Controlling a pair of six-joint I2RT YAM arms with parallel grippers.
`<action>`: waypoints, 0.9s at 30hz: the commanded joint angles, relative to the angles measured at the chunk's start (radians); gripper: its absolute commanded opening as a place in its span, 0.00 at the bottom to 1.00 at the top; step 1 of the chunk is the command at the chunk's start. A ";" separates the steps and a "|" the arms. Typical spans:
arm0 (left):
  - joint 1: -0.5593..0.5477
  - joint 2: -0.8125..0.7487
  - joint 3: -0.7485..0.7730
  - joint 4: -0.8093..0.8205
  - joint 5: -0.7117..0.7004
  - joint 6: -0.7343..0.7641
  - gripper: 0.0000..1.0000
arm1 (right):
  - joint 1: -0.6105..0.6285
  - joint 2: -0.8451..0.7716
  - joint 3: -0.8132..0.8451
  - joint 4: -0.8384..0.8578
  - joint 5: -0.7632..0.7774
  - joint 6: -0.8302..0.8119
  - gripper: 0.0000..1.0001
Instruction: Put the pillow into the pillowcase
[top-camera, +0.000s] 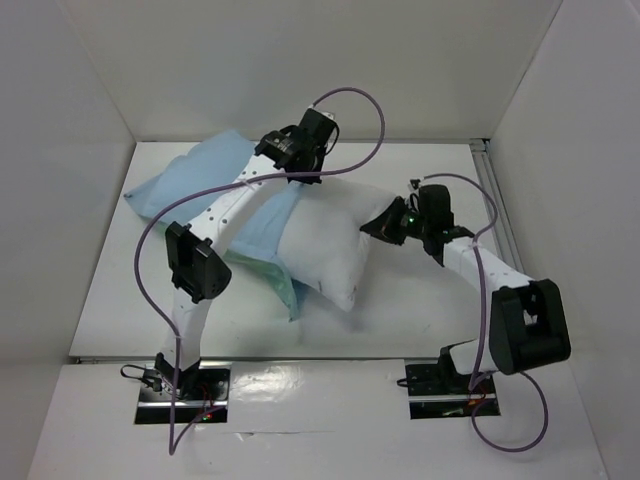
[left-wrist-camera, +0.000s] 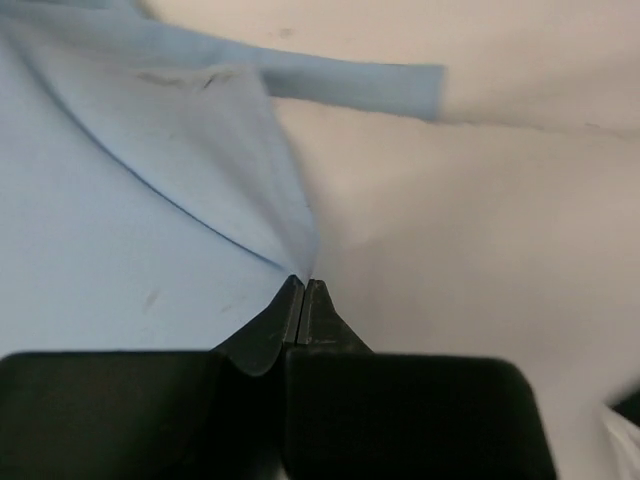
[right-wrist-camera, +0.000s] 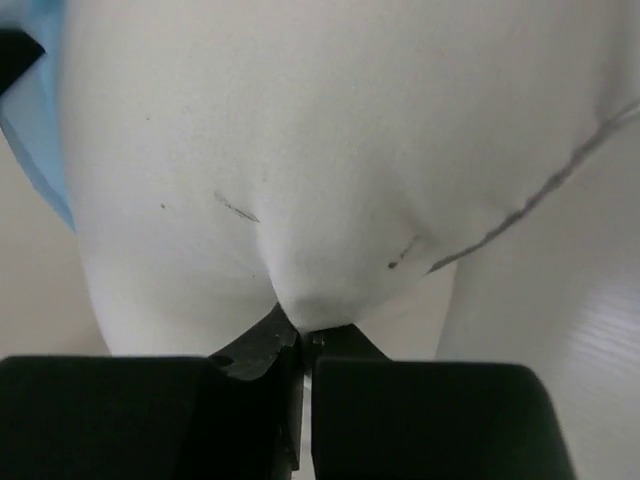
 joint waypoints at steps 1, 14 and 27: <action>-0.004 -0.153 0.012 0.170 0.473 -0.009 0.00 | 0.046 0.055 0.263 0.164 -0.037 0.002 0.00; -0.013 -0.434 -0.136 0.722 1.165 -0.385 0.00 | 0.253 -0.079 0.309 -0.026 0.225 -0.119 0.00; 0.026 -0.406 -0.400 0.696 1.149 -0.361 0.00 | 0.526 -0.003 -0.080 0.054 0.428 0.034 0.00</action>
